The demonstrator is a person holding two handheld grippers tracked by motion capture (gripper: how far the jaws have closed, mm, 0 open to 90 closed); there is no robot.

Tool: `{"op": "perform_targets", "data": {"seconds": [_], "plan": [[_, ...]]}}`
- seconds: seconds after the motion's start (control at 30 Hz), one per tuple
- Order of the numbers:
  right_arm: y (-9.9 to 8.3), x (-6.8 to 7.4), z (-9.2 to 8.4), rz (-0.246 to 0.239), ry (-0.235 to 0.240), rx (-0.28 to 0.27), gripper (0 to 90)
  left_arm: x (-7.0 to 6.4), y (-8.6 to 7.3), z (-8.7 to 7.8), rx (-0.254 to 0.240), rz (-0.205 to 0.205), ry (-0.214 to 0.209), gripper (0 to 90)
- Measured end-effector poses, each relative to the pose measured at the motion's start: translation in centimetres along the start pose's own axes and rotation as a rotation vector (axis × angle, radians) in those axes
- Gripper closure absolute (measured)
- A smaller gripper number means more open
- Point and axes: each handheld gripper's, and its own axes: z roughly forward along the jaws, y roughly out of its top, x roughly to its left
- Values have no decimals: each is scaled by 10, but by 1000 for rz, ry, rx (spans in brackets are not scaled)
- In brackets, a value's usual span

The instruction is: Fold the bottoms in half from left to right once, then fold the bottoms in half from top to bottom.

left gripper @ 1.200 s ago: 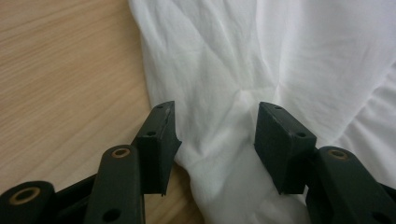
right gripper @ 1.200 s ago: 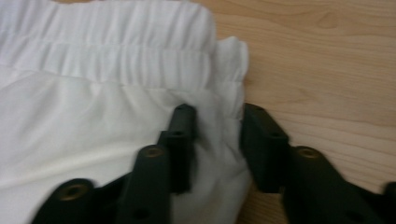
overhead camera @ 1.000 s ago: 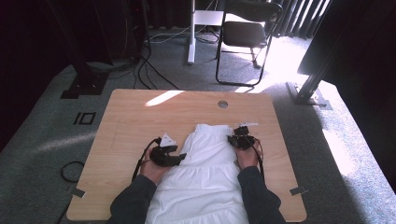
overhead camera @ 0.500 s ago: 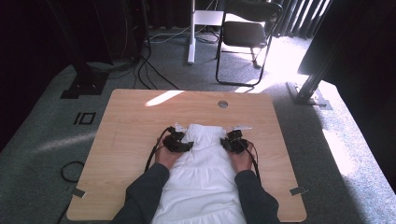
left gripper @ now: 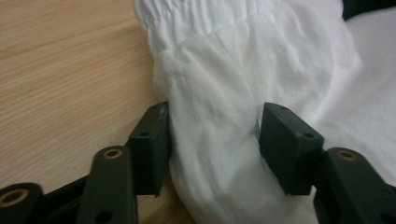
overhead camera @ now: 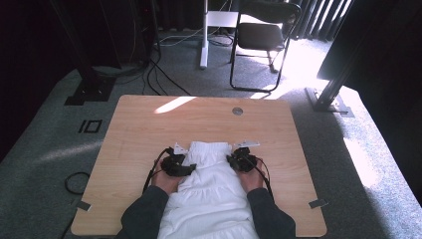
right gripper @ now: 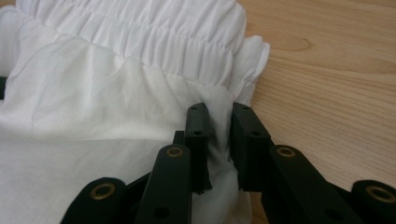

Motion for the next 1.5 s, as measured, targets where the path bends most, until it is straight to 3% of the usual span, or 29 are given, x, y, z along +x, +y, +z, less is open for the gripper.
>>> {"op": "perform_targets", "data": {"seconds": [0.13,0.23,0.3,0.4,0.53,0.73,1.27,1.33,1.37,1.5], "plan": [[0,0,0,1,1,-3,773,12,10,-9,-80,-78,-49,369],[0,-1,0,0,2,-3,773,17,23,-15,-135,-101,-85,346],[0,-1,0,2,4,-3,774,17,33,-10,-124,-93,-102,306],[-1,-1,0,4,7,-6,774,16,36,-3,-108,-91,-102,297],[-2,-2,0,7,12,-15,774,15,35,12,-71,-99,-102,285],[-1,-2,0,9,14,-10,775,15,30,21,-34,-85,-72,266],[-1,-3,0,10,16,-10,775,15,28,28,-30,-82,-74,260],[-1,-3,0,10,16,-10,775,15,28,28,-32,-80,-71,260],[-1,-3,0,8,18,-9,775,14,28,28,-25,-59,-65,260],[1,-5,0,9,22,-1,774,13,28,28,-25,-60,-68,260]]}}
